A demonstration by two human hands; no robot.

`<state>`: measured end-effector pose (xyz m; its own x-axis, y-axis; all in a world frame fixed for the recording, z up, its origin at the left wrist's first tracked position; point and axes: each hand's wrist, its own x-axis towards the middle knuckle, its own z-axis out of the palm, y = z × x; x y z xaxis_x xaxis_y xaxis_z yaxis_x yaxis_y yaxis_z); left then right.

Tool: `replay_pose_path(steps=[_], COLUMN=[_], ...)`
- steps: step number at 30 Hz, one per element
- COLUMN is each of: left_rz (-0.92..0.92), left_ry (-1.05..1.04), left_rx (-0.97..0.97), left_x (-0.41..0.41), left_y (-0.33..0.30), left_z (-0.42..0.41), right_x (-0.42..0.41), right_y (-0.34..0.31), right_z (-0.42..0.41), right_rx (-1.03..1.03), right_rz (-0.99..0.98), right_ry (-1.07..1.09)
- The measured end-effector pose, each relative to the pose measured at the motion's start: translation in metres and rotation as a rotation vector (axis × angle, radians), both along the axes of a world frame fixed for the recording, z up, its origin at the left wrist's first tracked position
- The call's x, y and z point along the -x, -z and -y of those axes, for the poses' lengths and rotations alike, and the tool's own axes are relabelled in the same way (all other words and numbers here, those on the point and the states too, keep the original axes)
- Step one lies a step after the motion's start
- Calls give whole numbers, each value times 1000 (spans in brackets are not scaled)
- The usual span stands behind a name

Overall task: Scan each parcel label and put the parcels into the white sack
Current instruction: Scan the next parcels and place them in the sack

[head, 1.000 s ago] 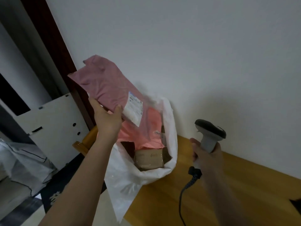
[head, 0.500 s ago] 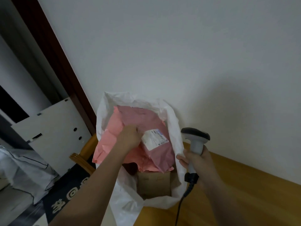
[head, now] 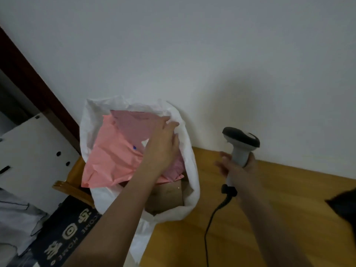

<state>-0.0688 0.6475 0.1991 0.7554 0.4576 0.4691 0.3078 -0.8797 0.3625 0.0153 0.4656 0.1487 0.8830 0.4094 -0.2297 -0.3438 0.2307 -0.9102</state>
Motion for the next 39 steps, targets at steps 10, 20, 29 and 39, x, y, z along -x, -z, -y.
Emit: replay_pose_path(steps=[10, 20, 29, 39], left_rz=[-64, -447, -897, -881], left_ry=[330, 463, 503, 570], left_rx=[95, 199, 387, 267], left_x=[-70, -168, -234, -286], left_y=[52, 105, 216, 294], left_z=[133, 304, 471, 528], right_x=[-22, -98, -163, -192], right_y=[7, 30, 76, 127], right_z=[156, 332, 478, 501], right_rx=[62, 62, 213, 299], right_rz=[47, -12, -92, -96], right_ry=[354, 543, 530, 487])
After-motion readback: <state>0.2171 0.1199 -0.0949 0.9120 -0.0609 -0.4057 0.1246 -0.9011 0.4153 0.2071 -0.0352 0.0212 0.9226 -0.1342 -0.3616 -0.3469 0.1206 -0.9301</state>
